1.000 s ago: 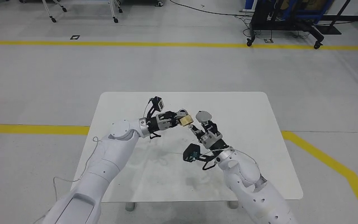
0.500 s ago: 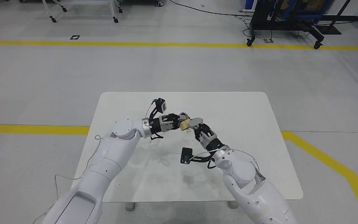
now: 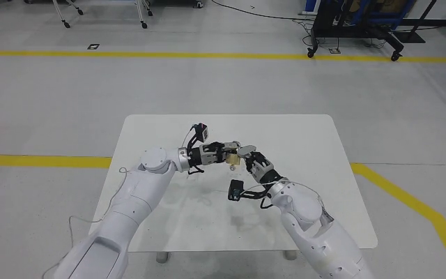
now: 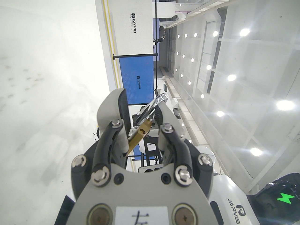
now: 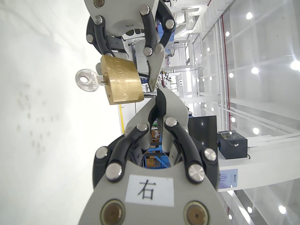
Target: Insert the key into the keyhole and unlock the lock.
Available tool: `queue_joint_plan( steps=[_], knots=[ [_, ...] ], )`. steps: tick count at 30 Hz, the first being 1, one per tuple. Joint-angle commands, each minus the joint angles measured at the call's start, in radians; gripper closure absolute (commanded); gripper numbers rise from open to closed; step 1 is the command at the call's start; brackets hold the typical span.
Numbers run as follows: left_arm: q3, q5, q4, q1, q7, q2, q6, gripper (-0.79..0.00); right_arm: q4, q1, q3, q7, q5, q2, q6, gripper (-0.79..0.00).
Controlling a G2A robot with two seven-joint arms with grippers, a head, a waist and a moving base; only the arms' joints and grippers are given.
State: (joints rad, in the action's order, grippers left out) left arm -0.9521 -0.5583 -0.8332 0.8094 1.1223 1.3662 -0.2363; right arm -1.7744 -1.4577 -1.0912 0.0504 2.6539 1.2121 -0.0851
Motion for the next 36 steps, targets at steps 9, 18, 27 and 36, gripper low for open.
queue_joint_plan(
  steps=[9,18,27,36],
  knots=[
    [-0.003,-0.021,0.015,-0.002,0.015,0.004,0.016,0.0,0.019,0.0,-0.024,0.024,-0.053,0.0,-0.008,0.0],
    [-0.009,-0.003,0.017,-0.004,0.002,0.004,0.02,-0.151,0.008,-0.039,-0.154,0.099,-0.239,-0.012,-0.012,-0.228],
    [-0.122,0.017,-0.113,0.051,0.013,-0.04,-0.051,-0.785,-0.004,-0.071,-0.225,0.14,-0.364,-0.017,-0.02,-0.785],
    [-0.129,0.023,-0.124,0.057,0.011,-0.043,-0.052,-0.785,-0.004,-0.071,-0.225,0.14,-0.364,-0.017,-0.02,-0.785]
  ],
)
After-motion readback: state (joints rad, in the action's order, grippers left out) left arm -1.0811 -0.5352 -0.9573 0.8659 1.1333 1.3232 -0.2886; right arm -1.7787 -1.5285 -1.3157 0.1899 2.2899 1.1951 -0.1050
